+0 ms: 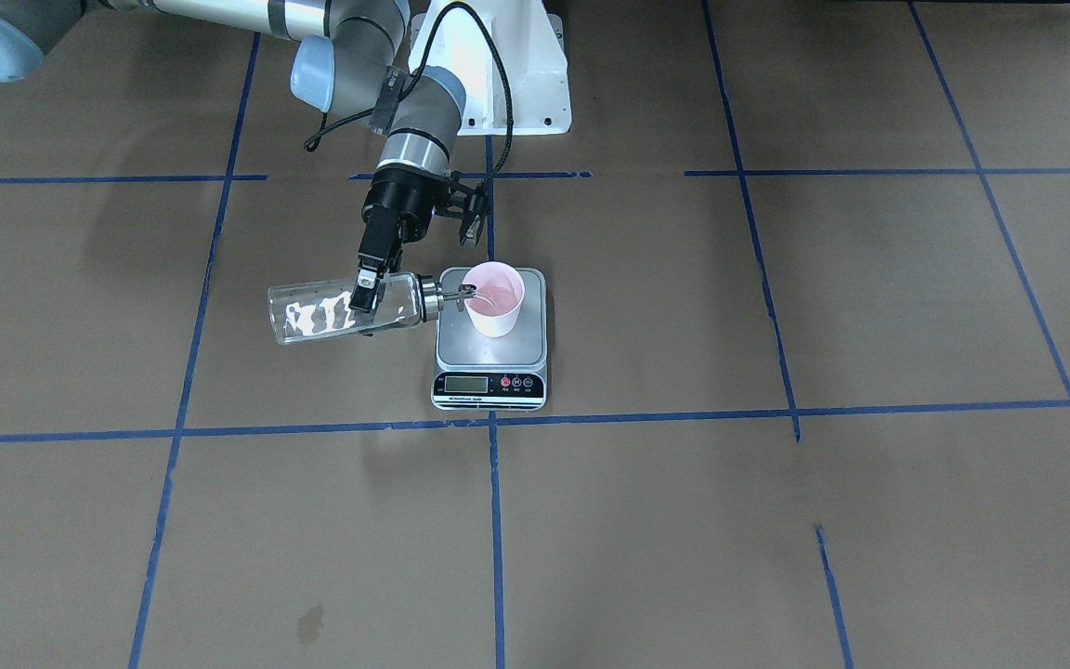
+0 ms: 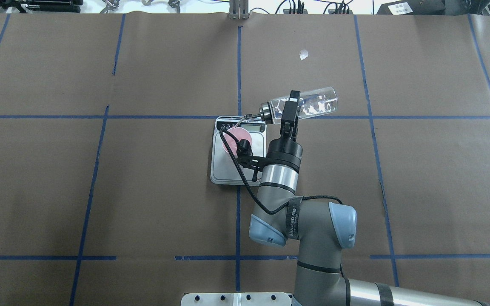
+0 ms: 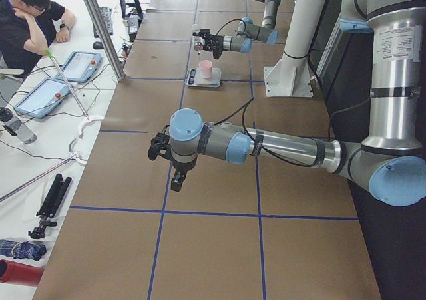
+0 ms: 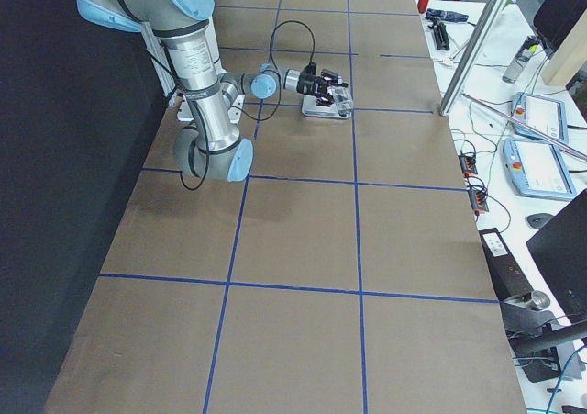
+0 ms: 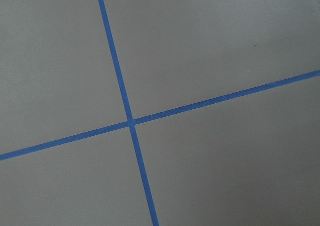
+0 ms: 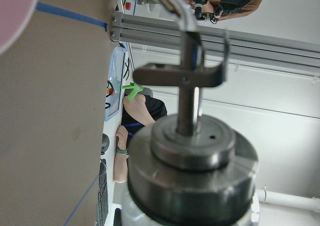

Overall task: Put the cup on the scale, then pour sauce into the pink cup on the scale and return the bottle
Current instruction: 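Tilt the bottle with the right gripper, spout over the pink cup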

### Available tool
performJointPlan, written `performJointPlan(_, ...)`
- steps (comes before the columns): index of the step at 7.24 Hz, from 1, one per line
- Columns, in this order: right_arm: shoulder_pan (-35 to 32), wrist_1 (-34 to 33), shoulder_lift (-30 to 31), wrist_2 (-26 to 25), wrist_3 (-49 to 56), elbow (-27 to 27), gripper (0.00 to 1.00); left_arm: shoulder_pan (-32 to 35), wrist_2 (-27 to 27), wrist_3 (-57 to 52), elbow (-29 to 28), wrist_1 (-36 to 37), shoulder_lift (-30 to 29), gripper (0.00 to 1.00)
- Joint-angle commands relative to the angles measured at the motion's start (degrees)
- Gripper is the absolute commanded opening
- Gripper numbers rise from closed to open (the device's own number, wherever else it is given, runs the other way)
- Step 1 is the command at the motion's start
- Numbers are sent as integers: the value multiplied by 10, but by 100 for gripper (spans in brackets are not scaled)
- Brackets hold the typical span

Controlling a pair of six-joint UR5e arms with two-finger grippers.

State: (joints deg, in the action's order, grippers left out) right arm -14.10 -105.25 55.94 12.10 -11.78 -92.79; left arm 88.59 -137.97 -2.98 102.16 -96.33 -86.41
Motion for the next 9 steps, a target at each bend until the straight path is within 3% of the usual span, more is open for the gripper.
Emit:
performJointPlan(1,4,-5,0,-7,0,-1,0,0,-4,0,-4,0,-1,100)
performJointPlan(9,7,-3,2,-16,-3,-2,0,0,-4,1,-2,-2,-2,100)
